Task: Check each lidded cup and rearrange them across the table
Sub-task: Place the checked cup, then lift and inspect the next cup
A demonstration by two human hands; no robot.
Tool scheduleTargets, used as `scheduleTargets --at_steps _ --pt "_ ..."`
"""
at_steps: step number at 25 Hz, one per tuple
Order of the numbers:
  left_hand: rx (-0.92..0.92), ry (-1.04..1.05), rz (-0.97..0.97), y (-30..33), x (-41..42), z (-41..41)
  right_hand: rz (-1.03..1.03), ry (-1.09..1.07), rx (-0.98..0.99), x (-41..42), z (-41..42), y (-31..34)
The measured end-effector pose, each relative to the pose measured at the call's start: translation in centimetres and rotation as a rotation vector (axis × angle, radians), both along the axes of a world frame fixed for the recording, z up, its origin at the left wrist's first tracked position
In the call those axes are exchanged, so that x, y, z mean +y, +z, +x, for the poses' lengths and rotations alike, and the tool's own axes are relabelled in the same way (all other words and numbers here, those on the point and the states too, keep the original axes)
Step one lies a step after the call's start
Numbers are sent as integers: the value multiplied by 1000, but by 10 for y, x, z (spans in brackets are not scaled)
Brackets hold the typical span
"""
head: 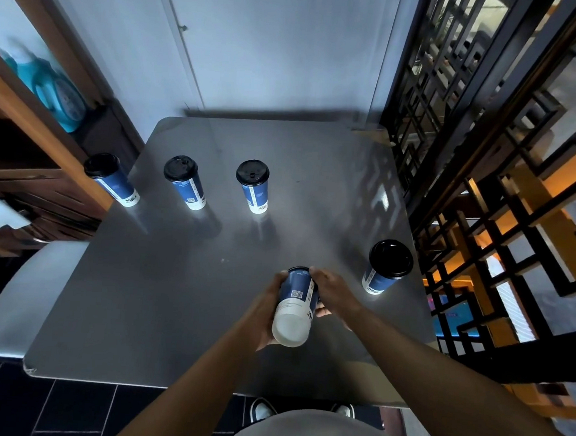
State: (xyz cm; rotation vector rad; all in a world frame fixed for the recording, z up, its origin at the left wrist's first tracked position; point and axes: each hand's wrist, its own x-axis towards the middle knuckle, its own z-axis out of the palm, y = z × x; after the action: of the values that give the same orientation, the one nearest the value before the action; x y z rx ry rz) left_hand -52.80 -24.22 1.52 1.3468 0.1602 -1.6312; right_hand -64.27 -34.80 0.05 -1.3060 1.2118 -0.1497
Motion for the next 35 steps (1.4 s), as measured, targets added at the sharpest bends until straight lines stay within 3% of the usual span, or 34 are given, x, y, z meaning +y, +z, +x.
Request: scheduleTargets --at_steps 5,13,15,19,22,29,35 --pt "-51 -71 73 -18 -1 6 -4 -49 -14 -2 2 2" --pt "172 31 -22 -8 2 3 78 -90 -50 1 2 11" --pt "158 -2 -27 -7 5 1 67 -70 -49 0 1 8" --pt "-114 -182 88 -21 7 11 8 2 2 -1 0 1" --pt "-181 -169 94 -17 3 8 -40 -5 29 -1 -1 -4" --pt "-44 -25 46 -17 4 3 17 -51 18 0 -3 -3" --pt "-153 -137 64 3 6 3 68 -87 -51 0 -3 1"
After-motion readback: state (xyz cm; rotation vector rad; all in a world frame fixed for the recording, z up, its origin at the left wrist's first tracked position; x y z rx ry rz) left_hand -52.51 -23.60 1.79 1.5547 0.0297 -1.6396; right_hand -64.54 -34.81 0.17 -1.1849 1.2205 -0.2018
